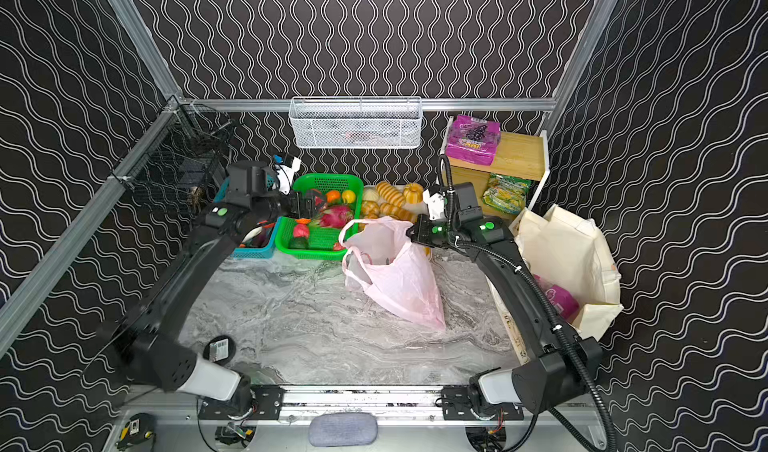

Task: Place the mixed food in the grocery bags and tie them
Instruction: 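Return the left gripper to the green basket and grasp the pink dragon fruit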

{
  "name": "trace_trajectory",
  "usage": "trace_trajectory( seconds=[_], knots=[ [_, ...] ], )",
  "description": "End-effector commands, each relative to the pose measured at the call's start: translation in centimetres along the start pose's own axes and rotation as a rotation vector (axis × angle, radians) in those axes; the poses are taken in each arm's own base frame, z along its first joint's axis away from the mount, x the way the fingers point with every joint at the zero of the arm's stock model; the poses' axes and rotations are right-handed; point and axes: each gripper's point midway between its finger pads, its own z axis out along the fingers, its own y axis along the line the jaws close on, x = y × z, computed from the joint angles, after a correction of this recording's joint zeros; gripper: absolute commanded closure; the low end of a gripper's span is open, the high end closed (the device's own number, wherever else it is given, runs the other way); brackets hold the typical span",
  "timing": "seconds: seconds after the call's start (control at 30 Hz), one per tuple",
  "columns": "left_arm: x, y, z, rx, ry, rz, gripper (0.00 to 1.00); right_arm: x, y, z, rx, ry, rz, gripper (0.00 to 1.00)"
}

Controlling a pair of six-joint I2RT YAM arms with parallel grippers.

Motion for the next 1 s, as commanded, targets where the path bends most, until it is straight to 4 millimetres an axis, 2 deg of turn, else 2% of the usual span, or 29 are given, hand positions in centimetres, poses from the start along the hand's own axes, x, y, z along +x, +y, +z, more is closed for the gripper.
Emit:
trace_trajectory(
  seconds=[0.0,0.23,0.33,0.43,0.63,0.8,0.97],
  knots=[
    [3.4,3.9,3.6,-0.084,0.172,0.029,0.1,-0.3,0.3,-0.3,-0.005,-0.006,-0.018,1.0],
    [6.5,9.7,12.3,-0.128,0.316,0.06,0.11,-0.5,0.4,-0.5,0.001,-0.004,-0.022,1.0],
    [7.2,11.7,15.1,-0.107,0.333,-0.003,0.09,-0.4,0.3,-0.5,0.005,-0.002,-0.017,1.0],
    [7.3,12.4,17.2,-0.023,0.309,-0.114,0.13,-0.3,0.3,-0.2,0.002,0.002,-0.009,1.0],
    [6.9,13.3,19.3,0.085,0.235,-0.322,0.26,-0.4,0.1,0.1,0.005,0.011,-0.005,1.0],
    [6.8,12.9,20.3,0.156,0.208,-0.393,0.37,-0.4,0.1,0.3,0.003,0.014,-0.007,1.0],
    [7.2,13.6,21.0,0.127,0.207,-0.427,0.5,-0.2,0.0,0.5,0.0,0.021,-0.007,1.0]
  ],
)
